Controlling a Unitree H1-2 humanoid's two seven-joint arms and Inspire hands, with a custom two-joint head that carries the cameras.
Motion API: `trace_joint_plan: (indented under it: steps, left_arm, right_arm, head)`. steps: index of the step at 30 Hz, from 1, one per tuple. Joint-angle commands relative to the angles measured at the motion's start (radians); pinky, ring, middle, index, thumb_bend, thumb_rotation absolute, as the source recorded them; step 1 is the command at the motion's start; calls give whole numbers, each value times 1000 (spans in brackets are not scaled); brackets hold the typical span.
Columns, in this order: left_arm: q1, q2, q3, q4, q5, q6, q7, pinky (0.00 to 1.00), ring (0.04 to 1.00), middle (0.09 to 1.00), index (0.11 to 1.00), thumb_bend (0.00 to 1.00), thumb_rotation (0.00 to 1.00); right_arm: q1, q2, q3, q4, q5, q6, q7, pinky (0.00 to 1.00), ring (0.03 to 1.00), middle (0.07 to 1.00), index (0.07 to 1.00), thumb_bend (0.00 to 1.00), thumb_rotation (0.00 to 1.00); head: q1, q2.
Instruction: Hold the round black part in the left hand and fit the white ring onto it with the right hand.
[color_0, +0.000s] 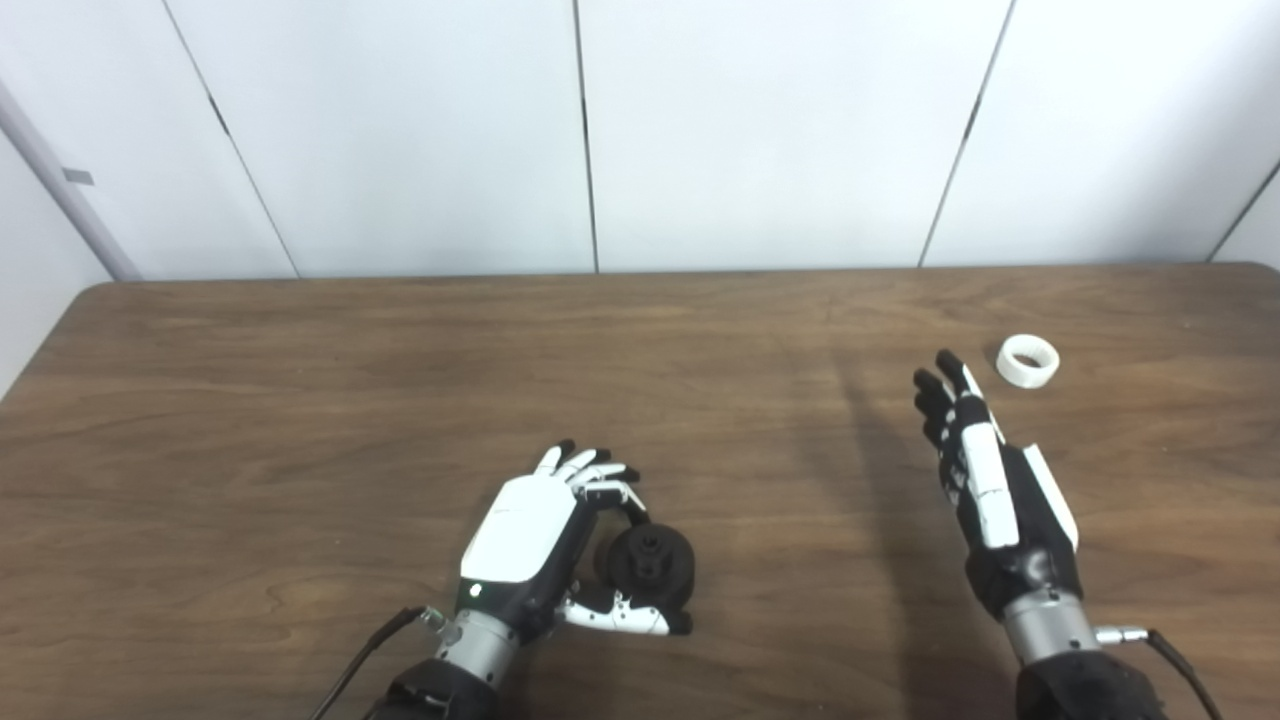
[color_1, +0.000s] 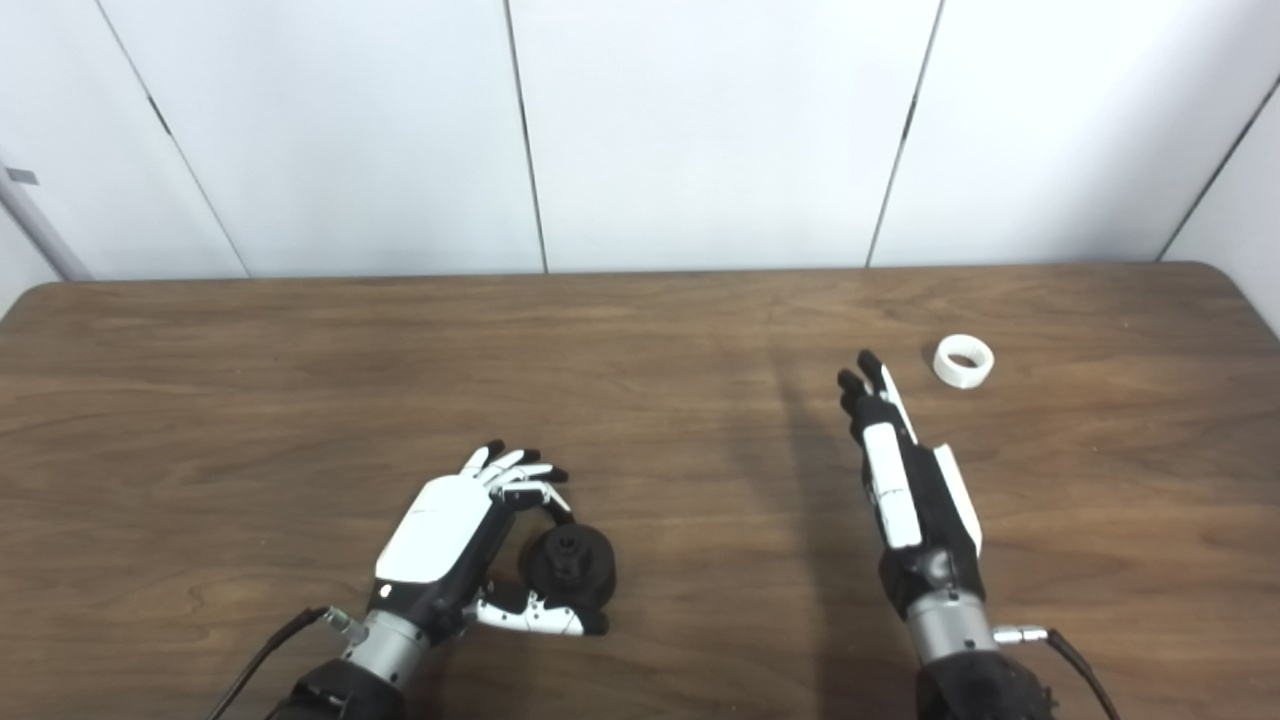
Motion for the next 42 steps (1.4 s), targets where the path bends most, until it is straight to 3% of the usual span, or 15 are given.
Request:
trace_joint_plan:
  steps: [1, 13, 20, 25, 29, 31, 36, 39, 42]
  left_arm:
    - [5, -1, -3, 5, 17, -14, 12, 1000, 909, 814, 485, 523, 53]
    - [15, -10, -3, 82, 25, -75, 91, 1000, 898, 805, 485, 523, 52]
    - [19, 9, -7, 98, 39, -110, 113, 1000, 894, 804, 486, 523, 51]
    - [16, 13, 1, 94, 41, -123, 112, 1000, 889, 797, 486, 523, 52]
    - [14, 14, 4, 93, 40, -120, 103, 1000, 890, 795, 486, 523, 52]
    - [14, 15, 6, 91, 42, -118, 99, 1000, 892, 796, 486, 523, 52]
    - [13, 22, 13, 83, 38, -120, 91, 1000, 894, 799, 486, 523, 52]
    - [15, 24, 16, 75, 43, -117, 85, 1000, 887, 797, 486, 523, 52]
    - [19, 29, 19, 70, 46, -120, 88, 1000, 879, 792, 486, 524, 52]
  right_arm:
    - [-21, -3, -1, -43, -5, -1, -2, 1000, 959, 946, 983, 556, 1000]
    - [-18, -1, -8, -40, 16, 13, 5, 1000, 975, 959, 976, 577, 1000]
    - [-21, 1, -27, -45, 44, 37, -1, 1000, 967, 963, 955, 601, 993]
    - [-45, -31, -41, -51, 15, 74, -7, 961, 965, 961, 934, 563, 900]
    - [-85, -69, -73, -45, -15, 88, -23, 928, 953, 946, 880, 523, 582]
    - [-105, -102, -75, -35, -81, 93, -42, 904, 933, 917, 811, 590, 448]
    - [-145, -171, -75, -8, -214, 118, -61, 993, 961, 913, 716, 685, 338]
    - [-175, -259, -43, 34, -358, 130, -39, 950, 960, 938, 709, 727, 326]
    - [-206, -311, -39, 85, -452, 133, 6, 935, 976, 971, 710, 763, 303]
  head:
    - [-2, 4]
    - [-25, 19]
    - [-89, 32]
    - [-120, 38]
    - [-138, 40]
    - [-158, 40]
    - [-189, 46]
    - [-211, 48]
    - [-237, 45]
